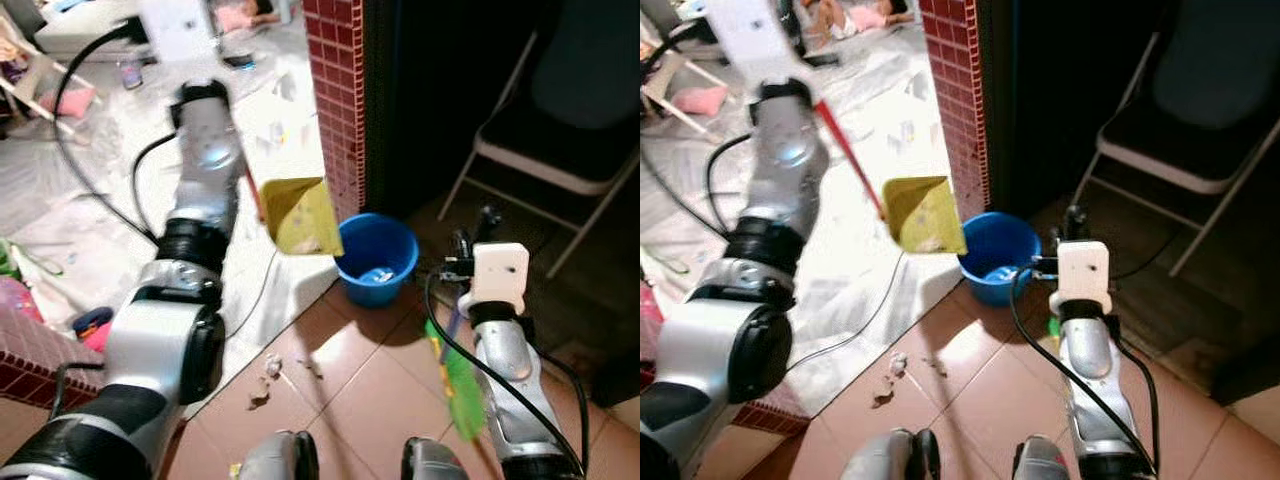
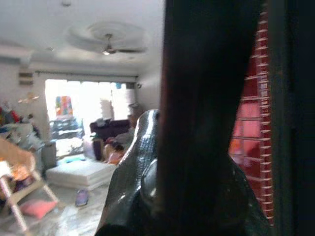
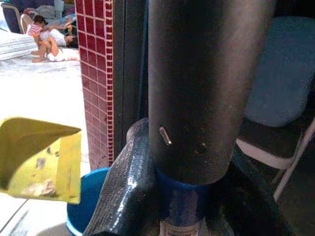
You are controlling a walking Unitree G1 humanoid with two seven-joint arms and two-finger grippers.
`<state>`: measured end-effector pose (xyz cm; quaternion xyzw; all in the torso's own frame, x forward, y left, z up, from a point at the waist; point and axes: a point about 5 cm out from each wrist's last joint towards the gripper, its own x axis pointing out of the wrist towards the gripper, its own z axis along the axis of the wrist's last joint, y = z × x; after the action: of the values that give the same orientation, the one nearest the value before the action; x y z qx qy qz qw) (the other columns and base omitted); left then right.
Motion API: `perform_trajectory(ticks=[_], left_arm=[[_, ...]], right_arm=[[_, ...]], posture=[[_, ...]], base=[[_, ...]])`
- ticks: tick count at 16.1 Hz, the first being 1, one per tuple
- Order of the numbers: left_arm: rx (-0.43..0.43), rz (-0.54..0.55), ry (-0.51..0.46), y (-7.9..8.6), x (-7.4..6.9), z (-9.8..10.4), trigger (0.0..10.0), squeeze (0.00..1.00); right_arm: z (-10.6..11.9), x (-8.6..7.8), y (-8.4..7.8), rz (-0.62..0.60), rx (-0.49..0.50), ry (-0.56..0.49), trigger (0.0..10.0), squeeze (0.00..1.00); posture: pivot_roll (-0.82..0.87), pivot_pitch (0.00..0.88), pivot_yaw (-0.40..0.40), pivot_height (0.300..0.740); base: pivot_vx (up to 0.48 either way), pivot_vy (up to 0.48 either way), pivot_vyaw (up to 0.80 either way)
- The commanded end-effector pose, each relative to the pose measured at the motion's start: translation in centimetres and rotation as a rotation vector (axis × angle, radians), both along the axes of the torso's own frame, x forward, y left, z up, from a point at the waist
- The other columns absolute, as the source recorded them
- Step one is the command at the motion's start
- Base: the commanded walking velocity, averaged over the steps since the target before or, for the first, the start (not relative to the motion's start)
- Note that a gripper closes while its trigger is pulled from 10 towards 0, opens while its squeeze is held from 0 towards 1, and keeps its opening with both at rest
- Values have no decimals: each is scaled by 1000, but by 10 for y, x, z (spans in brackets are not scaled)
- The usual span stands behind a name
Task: Sweep floor
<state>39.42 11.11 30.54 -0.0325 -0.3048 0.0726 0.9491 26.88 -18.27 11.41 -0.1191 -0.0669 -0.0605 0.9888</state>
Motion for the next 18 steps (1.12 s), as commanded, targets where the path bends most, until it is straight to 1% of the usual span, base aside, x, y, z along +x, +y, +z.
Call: perform_trajectory(ticks=[1,2,4,7,8,10,11,12,13,14,15,17,18], left_arm=[[14,-50,-149,-14,-9,31,10000,0],[11,-97,-151,-29,-12,29,10000,0],[28,-134,-170,-41,-17,26,10000,0],[70,-209,-208,-61,-30,16,10000,0],[123,-267,-253,-74,-41,11,10000,0],[207,-366,-319,-92,-60,4,10000,0],[237,-388,-347,-96,-65,3,10000,0],[311,-464,-411,-107,-77,1,10000,0],[339,-489,-432,-110,-81,-1,10000,0],[413,-553,-455,-116,-89,-11,10000,0],[422,-559,-454,-117,-89,-13,10000,0],[493,-572,-479,-115,-95,-19,10000,0],[506,-569,-475,-114,-94,-20,10000,0]], right_arm=[[-4,-3,-3,-39,8,26,10000,0],[-4,-4,-1,-41,10,24,10000,0],[-3,-4,1,-45,14,25,10000,0],[-2,-4,2,-48,19,20,10000,0],[-1,-2,1,-52,18,14,10000,0],[1,1,-1,-56,14,9,10000,0],[1,2,-1,-56,14,8,10000,0],[2,4,0,-52,13,3,10000,0],[3,4,0,-50,13,1,10000,0],[5,6,-1,-48,12,-4,10000,0],[5,7,-1,-48,12,-4,10000,0],[6,8,-2,-46,9,-10,10000,0],[6,8,-3,-45,8,-11,10000,0]], posture=[[-115,149,227,740],[-113,148,232,740],[-110,148,237,740],[-111,143,240,740],[-110,139,242,740],[-108,134,236,740],[-108,133,235,740],[-106,127,231,740],[-105,125,228,740],[-106,121,226,740],[-106,121,226,740],[-111,115,218,740],[-111,113,213,740]], base=[[0,0,0],[0,0,0],[0,0,0],[0,0,0],[0,0,0],[0,0,0],[0,0,0],[0,0,0],[0,0,0],[0,0,0],[0,0,0],[0,0,0],[0,0,0]])
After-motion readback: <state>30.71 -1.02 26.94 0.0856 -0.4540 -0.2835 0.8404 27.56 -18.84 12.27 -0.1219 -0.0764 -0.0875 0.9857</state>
